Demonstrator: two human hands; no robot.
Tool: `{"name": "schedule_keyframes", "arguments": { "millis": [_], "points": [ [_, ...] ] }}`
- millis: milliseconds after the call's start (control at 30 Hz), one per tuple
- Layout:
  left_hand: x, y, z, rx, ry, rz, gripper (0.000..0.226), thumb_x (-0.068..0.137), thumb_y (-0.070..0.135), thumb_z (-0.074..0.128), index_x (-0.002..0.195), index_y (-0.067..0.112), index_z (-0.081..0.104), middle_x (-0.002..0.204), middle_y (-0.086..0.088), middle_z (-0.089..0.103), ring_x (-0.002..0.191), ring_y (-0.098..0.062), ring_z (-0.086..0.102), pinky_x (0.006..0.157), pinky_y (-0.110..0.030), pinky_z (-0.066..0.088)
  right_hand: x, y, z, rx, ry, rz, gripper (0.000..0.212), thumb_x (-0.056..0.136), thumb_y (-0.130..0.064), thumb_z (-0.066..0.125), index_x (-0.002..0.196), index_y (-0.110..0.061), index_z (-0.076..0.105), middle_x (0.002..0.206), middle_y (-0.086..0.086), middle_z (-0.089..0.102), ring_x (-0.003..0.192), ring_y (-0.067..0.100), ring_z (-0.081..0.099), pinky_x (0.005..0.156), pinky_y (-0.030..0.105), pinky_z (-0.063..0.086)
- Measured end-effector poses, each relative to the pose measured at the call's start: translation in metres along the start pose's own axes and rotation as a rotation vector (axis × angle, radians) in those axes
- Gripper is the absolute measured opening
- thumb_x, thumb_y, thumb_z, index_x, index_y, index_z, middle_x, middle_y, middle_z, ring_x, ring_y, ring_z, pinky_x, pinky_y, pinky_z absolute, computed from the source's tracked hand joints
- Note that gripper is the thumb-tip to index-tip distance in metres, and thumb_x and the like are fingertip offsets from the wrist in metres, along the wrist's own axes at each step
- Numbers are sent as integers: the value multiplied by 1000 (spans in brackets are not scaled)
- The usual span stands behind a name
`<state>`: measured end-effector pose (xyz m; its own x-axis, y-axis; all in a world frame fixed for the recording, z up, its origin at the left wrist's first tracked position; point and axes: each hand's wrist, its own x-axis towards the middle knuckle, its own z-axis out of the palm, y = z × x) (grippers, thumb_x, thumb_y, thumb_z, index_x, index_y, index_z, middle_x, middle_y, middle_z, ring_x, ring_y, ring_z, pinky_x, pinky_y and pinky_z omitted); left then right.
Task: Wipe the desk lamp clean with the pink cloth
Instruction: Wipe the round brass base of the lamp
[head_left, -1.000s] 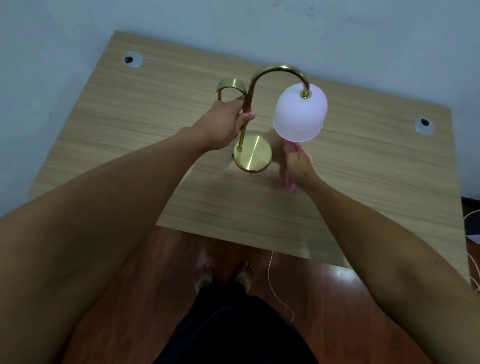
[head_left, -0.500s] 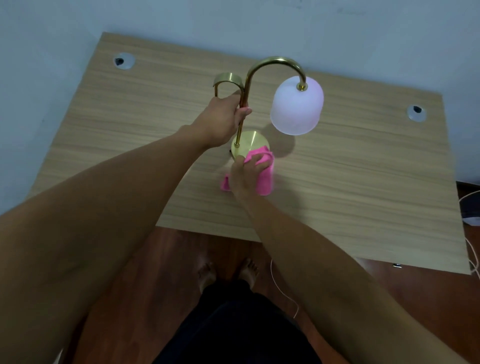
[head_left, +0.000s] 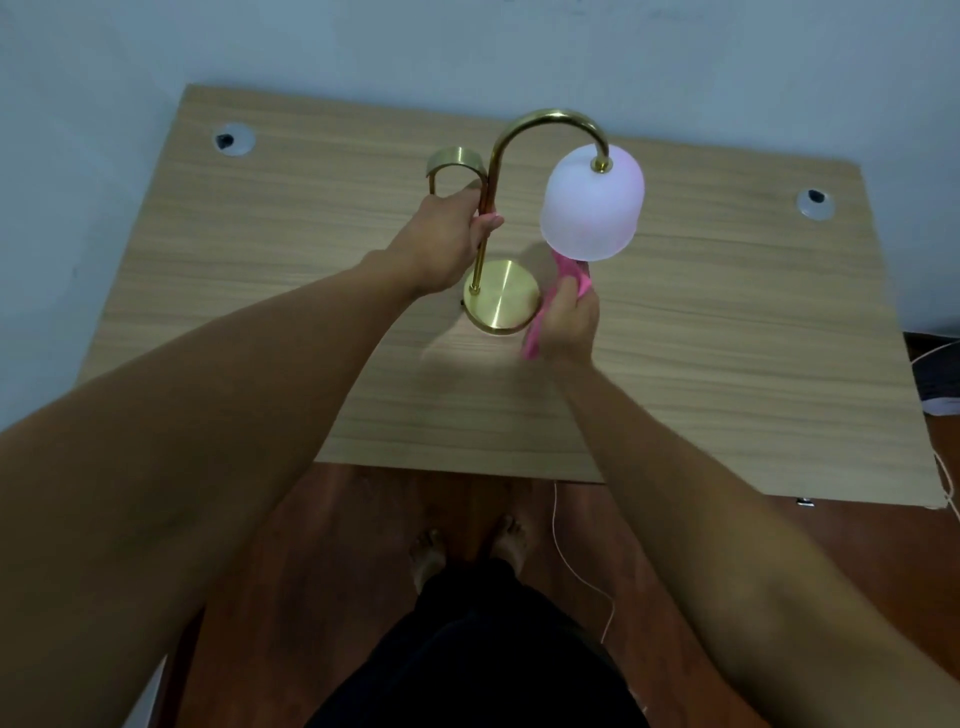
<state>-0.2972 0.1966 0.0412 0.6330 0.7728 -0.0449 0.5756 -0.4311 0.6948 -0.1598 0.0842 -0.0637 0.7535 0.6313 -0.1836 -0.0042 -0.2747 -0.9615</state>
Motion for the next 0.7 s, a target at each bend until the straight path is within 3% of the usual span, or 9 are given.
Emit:
{"name": "schedule_keyframes", "arguments": {
  "millis": [100,200,300,367,433,500,600,700],
  "points": [
    [2,-1,1,0,5,2,29,104,35,48,113,10,60,102,-15,72,92,-31,69,84,-45,57,24,2,8,-108,-196,133,47,95,-47,54,128,-22,74,122,-4,69,121,21,63,114,43,47],
    [2,-1,3,-6,8,3,28,105,34,47,113,10,59,100,-13,70,91,-28,69,83,-43,57,16,15,15,-249,-417,207,74,89,-74,52,145,-27,59,136,8,68,128,29,63,115,53,46],
    [1,-1,4,-30,17,11,27,106,32,46,114,9,58,96,-9,67,88,-26,67,83,-41,57,-16,32,21,-315,-393,114,69,99,-46,37,163,-21,31,167,19,35,152,40,36,123,63,30],
    [1,0,5,-39,16,5,27,106,32,46,115,9,58,95,-7,65,88,-26,66,84,-41,56,-42,35,25,-390,-386,7,67,102,-32,31,165,-11,24,176,12,10,163,32,4,130,57,6],
    [0,0,4,-38,15,5,28,106,31,47,116,8,58,94,-6,64,89,-27,67,84,-40,56,-66,42,33,-455,-400,-95,69,100,-28,29,166,-7,20,176,12,3,163,30,-7,128,46,-2],
    [0,0,3,-36,12,9,29,106,31,47,117,7,58,94,-6,65,90,-29,68,85,-41,57,-79,49,41,-512,-457,-178,69,100,-23,29,165,-5,20,175,17,5,163,33,-4,127,43,-5],
    [0,0,0,-22,-14,15,30,106,32,47,117,7,58,99,-13,69,93,-32,69,88,-47,58,-74,62,46,-728,-530,-366,65,101,-28,28,160,-1,36,171,22,22,161,40,12,128,50,-1],
    [1,-1,-2,-23,-28,34,26,106,32,47,112,9,58,100,-15,69,92,-33,69,87,-49,57,-56,67,26,-904,-616,-538,59,103,-26,44,157,-3,43,169,20,28,159,41,19,128,57,8]
  ]
}}
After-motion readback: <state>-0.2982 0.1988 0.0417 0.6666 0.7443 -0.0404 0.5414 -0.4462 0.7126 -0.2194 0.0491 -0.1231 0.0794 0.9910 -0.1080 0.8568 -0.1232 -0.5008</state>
